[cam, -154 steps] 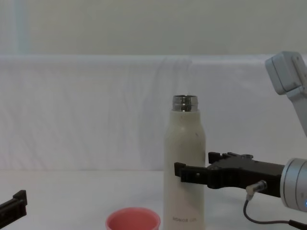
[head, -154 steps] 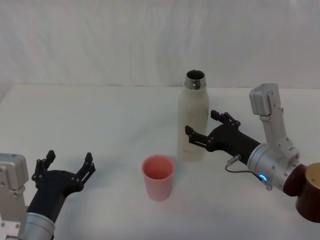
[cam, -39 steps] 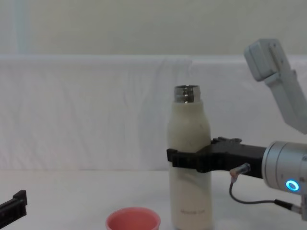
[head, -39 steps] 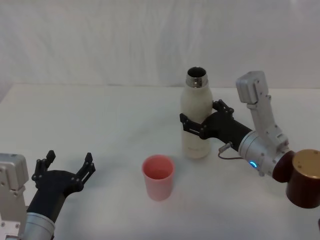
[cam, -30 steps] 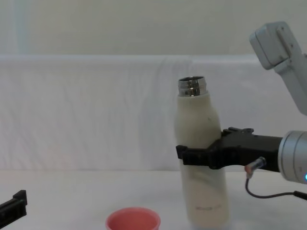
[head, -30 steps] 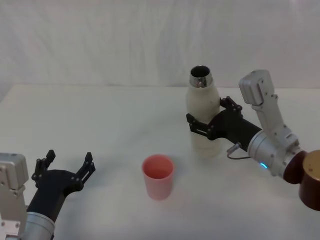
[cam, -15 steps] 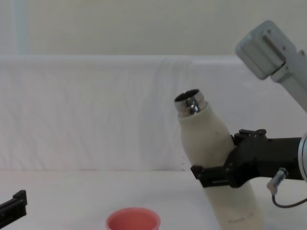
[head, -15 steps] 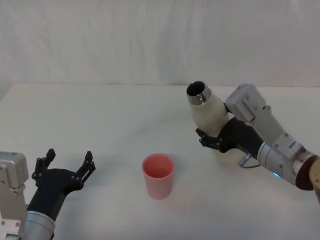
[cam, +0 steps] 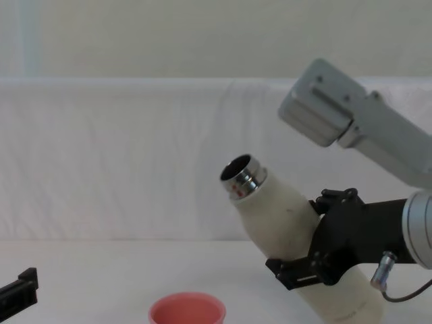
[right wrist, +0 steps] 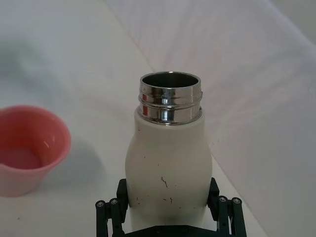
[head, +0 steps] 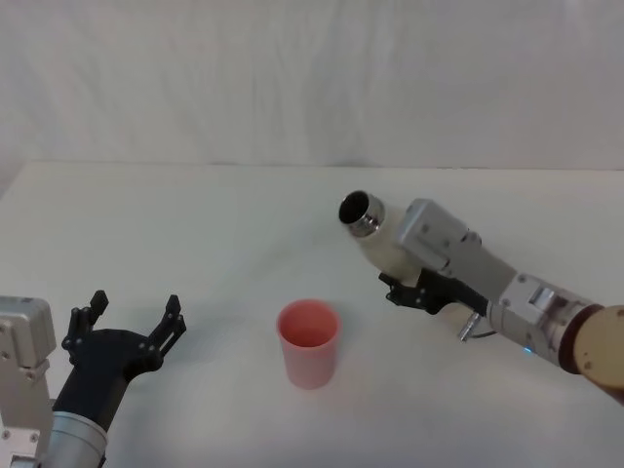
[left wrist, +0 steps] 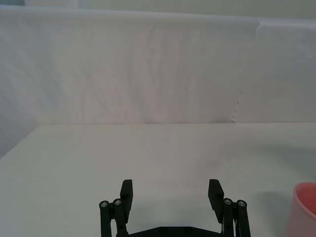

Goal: Grasp the thermos with one hand and pour water into the cup lid.

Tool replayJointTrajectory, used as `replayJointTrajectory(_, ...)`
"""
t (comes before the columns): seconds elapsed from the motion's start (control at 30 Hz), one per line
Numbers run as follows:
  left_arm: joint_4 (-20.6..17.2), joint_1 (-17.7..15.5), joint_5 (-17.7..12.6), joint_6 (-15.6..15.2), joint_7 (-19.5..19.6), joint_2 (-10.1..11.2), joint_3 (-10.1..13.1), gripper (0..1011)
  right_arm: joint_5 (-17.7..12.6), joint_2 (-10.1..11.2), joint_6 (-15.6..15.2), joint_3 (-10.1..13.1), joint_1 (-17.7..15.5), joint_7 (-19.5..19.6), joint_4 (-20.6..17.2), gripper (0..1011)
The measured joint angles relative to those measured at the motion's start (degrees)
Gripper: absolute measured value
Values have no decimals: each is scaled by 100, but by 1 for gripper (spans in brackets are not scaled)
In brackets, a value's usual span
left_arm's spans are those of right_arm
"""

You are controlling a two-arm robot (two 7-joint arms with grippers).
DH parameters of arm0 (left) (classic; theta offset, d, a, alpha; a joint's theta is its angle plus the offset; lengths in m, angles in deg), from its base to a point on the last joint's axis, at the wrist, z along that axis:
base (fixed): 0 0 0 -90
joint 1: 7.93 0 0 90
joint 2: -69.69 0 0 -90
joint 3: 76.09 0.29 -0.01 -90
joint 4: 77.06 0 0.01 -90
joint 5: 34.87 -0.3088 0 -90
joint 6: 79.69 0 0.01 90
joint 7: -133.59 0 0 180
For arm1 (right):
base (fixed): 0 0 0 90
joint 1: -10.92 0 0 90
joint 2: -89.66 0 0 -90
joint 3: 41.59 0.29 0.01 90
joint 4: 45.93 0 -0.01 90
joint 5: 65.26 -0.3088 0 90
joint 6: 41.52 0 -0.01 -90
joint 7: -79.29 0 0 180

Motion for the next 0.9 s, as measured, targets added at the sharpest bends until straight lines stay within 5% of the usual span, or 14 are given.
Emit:
replayJointTrajectory(0.27,0,0,0,0,0,0,0,1001,604,47,-212,-332,176,-190,-49,956)
replayJointTrajectory(0.9,0,0,0,0,0,0,0,1001,1385,89,-371,-567,271,-484,-114,956)
